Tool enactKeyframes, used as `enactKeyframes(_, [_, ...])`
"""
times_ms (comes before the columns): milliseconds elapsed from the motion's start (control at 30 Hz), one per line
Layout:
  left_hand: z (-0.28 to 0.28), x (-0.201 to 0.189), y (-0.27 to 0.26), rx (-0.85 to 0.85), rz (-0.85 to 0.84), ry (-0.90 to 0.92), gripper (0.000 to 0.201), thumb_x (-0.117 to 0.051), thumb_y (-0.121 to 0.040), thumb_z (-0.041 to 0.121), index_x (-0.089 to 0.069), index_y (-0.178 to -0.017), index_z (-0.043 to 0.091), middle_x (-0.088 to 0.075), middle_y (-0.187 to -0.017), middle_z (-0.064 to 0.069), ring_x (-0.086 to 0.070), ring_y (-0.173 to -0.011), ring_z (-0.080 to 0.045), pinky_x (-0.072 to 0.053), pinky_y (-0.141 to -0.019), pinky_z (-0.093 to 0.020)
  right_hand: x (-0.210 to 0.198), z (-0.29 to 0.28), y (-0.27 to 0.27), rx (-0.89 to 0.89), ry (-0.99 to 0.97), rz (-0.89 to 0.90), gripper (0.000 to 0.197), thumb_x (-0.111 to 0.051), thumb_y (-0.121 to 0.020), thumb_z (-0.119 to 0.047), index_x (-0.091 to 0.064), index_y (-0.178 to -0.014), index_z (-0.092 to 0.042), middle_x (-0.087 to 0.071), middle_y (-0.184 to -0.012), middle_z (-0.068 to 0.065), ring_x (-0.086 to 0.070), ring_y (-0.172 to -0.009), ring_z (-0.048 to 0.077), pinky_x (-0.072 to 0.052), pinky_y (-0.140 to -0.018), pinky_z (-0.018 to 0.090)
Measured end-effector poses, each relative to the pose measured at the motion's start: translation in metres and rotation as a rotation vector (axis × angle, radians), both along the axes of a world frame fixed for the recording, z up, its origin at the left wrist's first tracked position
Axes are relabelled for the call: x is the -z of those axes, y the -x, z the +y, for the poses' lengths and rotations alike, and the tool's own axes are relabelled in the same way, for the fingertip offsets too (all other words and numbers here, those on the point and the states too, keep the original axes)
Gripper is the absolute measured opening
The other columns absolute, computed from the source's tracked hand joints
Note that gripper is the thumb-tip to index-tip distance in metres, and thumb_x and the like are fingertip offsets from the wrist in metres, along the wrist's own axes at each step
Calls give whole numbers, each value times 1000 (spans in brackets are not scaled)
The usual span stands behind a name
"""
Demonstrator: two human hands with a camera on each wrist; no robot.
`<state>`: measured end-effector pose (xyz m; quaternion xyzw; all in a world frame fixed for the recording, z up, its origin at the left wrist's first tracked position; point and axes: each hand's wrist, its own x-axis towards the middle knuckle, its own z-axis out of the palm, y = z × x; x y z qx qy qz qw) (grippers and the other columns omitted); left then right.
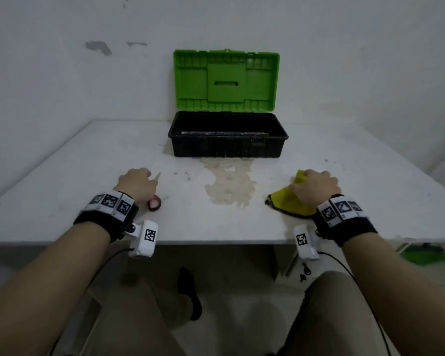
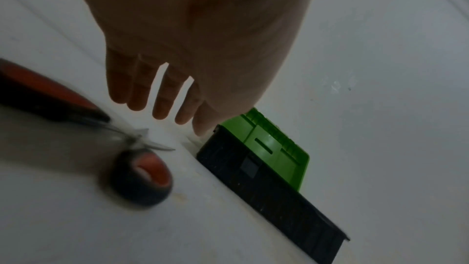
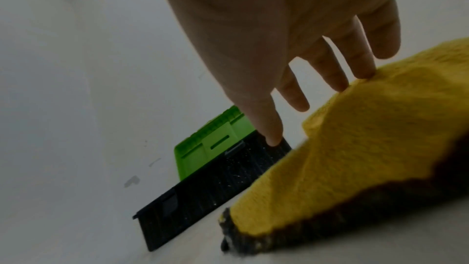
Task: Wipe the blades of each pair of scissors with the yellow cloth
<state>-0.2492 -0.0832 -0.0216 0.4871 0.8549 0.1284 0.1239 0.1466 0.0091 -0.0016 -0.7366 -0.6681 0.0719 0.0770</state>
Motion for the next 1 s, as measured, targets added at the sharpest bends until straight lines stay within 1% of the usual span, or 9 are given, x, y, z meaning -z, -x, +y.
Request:
enactKeyframes(200, [-18,10,5,-75,182,128,29,-52,-95,36,-57,-97,8,-62,-114,-18,-57,-107,-37,-49,-92,-45,4,10,-14,122,24,105,76,-54,-86,-57,-33,-138,-6,-44,-137,23,-37,-126,40,-36,-99,47])
enactKeyframes(300, [-19,6,3,-57,236,191,22,-65,-92,25,-62,-96,4,-67,-108,-17,-64,-99,-34,-49,-74,-35,5,18,-16,116,78,89,77,-60,-81,-58,-41,-132,-3,-52,-131,20,-44,-122,40,-38,-97,46])
enactKeyframes(400, [-17,4,8,-46,249,229,26,-71,-90,24,-66,-101,1,-69,-108,-18,-65,-98,-33,-50,-73,-34,3,22,-21,76,72,85,58,-65,-73,-57,-57,-107,-10,-63,-110,15,-55,-105,38,-46,-91,44])
enactKeyframes(467, [-17,2,11,-24,232,208,23,-68,-91,23,-67,-98,1,-69,-108,-18,-65,-95,-32,-52,-76,-34,-3,16,-22,61,39,96,47,-64,-73,-55,-59,-101,-16,-64,-103,10,-55,-103,36,-40,-95,44])
enactKeyframes(533, [-17,-1,12,-6,176,172,20,-62,-93,19,-68,-98,1,-69,-108,-18,-64,-93,-32,-51,-77,-34,-8,10,-21,21,-15,141,37,-63,-80,-48,-57,-105,-23,-61,-100,5,-54,-105,33,-32,-98,44])
enactKeyframes(700, [-12,-20,-9,88,-123,-83,11,-46,-101,23,-53,-101,15,-66,-106,-14,-63,-96,-33,-52,-87,-41,-16,5,-24,-203,-146,448,28,-56,-91,-37,-58,-107,-15,-60,-99,6,-57,-99,32,-43,-82,35])
enactKeyframes(800, [-8,-36,-49,177,-378,-266,12,-48,-99,24,-54,-90,18,-65,-85,-7,-61,-74,-27,-54,-71,-39,-25,0,-17,-234,-149,629,30,-49,-95,-42,-58,-100,-14,-61,-94,3,-58,-96,29,-47,-84,41])
enactKeyframes(867, [-5,-43,-82,243,-546,-338,14,-52,-98,18,-58,-86,14,-61,-74,-4,-55,-65,-20,-47,-62,-32,-33,-6,-10,-238,-116,744,32,-46,-96,-44,-54,-108,-15,-59,-99,1,-58,-97,25,-47,-87,42])
enactKeyframes(1000, [4,-32,-129,332,-711,-367,23,-61,-97,30,-71,-86,12,-56,-65,3,-52,-62,-13,-46,-62,-29,-41,-21,-6,-333,-88,817,23,-47,-97,-40,-56,-111,-25,-63,-105,-2,-60,-94,17,-50,-86,39])
